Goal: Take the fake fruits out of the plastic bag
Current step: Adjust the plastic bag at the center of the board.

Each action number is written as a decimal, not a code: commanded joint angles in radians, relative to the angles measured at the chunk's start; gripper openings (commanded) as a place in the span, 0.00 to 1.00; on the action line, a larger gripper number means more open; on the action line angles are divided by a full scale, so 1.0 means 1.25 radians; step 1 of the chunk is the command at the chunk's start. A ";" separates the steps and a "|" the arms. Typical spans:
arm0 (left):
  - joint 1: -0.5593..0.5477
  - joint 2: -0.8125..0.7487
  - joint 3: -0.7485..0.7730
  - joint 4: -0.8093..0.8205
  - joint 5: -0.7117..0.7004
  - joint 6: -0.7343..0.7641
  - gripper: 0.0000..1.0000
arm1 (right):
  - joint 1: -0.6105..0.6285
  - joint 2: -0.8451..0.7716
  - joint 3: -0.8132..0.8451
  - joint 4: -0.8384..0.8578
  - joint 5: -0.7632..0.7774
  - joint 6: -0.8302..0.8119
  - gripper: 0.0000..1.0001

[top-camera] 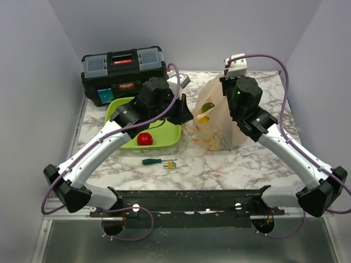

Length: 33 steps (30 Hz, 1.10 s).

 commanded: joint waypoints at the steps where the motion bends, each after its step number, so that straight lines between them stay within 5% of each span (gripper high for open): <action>1: 0.009 -0.091 -0.115 0.055 -0.033 0.051 0.00 | -0.010 0.016 0.023 -0.040 -0.046 -0.010 0.01; 5: 0.018 -0.137 -0.186 0.095 -0.057 0.070 0.00 | -0.010 -0.016 -0.016 -0.192 -0.068 0.136 0.20; 7: 0.023 -0.140 -0.188 0.083 -0.039 0.080 0.00 | -0.011 -0.006 0.022 -0.327 -0.057 0.256 0.56; 8: 0.022 -0.141 -0.191 0.081 -0.027 0.083 0.00 | -0.010 0.010 0.060 -0.420 -0.063 0.316 0.62; 14: 0.025 -0.157 -0.235 0.098 0.003 0.099 0.00 | 0.008 0.046 0.198 -0.802 -0.146 0.607 0.77; 15: 0.026 -0.276 -0.239 0.097 0.001 0.105 0.00 | 0.022 0.037 0.192 -0.831 -0.152 0.636 0.82; 17: 0.027 -0.157 -0.243 0.096 -0.002 0.118 0.00 | 0.043 0.027 0.180 -0.877 -0.190 0.681 0.88; 25: 0.030 -0.156 -0.257 0.099 0.003 0.125 0.00 | 0.217 0.032 0.075 -0.870 -0.115 0.865 0.91; 28: 0.030 -0.156 -0.261 0.097 -0.007 0.132 0.00 | 0.217 0.029 0.032 -0.909 0.030 0.970 0.91; 33: 0.030 -0.166 -0.283 0.091 -0.050 0.149 0.00 | 0.217 -0.039 -0.047 -0.989 0.183 1.060 0.72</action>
